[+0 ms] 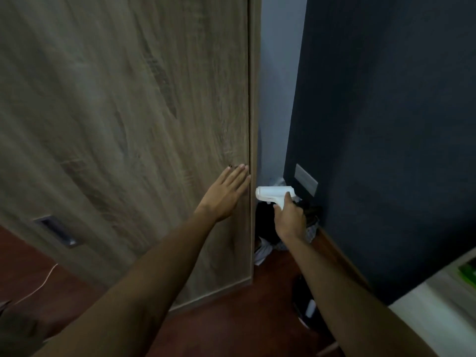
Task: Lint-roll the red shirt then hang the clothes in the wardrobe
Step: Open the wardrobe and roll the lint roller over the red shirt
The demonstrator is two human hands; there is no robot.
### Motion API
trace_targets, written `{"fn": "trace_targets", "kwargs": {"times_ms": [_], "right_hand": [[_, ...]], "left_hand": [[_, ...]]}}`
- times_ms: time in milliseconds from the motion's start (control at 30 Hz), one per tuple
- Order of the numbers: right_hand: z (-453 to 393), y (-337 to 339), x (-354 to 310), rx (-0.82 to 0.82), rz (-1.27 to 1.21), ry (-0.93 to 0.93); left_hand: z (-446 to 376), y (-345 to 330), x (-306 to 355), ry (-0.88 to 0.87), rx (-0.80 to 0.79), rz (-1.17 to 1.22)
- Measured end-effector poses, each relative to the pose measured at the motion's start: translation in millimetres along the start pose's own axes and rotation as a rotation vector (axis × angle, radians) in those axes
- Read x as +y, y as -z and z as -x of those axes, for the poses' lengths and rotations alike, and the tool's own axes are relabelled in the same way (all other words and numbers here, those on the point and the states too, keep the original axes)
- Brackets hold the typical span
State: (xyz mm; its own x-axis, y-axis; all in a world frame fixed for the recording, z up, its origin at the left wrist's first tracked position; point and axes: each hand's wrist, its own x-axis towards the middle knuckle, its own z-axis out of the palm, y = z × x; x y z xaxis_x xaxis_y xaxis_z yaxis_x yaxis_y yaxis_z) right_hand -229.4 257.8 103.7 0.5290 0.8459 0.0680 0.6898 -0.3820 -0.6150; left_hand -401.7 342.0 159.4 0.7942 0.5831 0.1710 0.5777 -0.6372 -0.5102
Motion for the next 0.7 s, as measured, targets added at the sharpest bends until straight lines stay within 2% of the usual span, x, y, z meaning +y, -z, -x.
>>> {"fn": "trace_targets", "kwargs": {"times_ms": [167, 233, 467, 700], "right_hand": [[-20, -20, 4, -0.041, 0.179, -0.014], [-25, -27, 6, -0.051, 0.207, -0.022], [-40, -52, 14, -0.084, 0.178, -0.048], [-40, -64, 10, -0.090, 0.146, -0.057]], "left_hand": [[-23, -36, -1, -0.018, -0.024, -0.018], [-28, -46, -1, -0.027, -0.080, -0.031], [-40, -72, -17, -0.014, -0.192, -0.177], [-42, -81, -25, -0.050, -0.235, -0.300]]}}
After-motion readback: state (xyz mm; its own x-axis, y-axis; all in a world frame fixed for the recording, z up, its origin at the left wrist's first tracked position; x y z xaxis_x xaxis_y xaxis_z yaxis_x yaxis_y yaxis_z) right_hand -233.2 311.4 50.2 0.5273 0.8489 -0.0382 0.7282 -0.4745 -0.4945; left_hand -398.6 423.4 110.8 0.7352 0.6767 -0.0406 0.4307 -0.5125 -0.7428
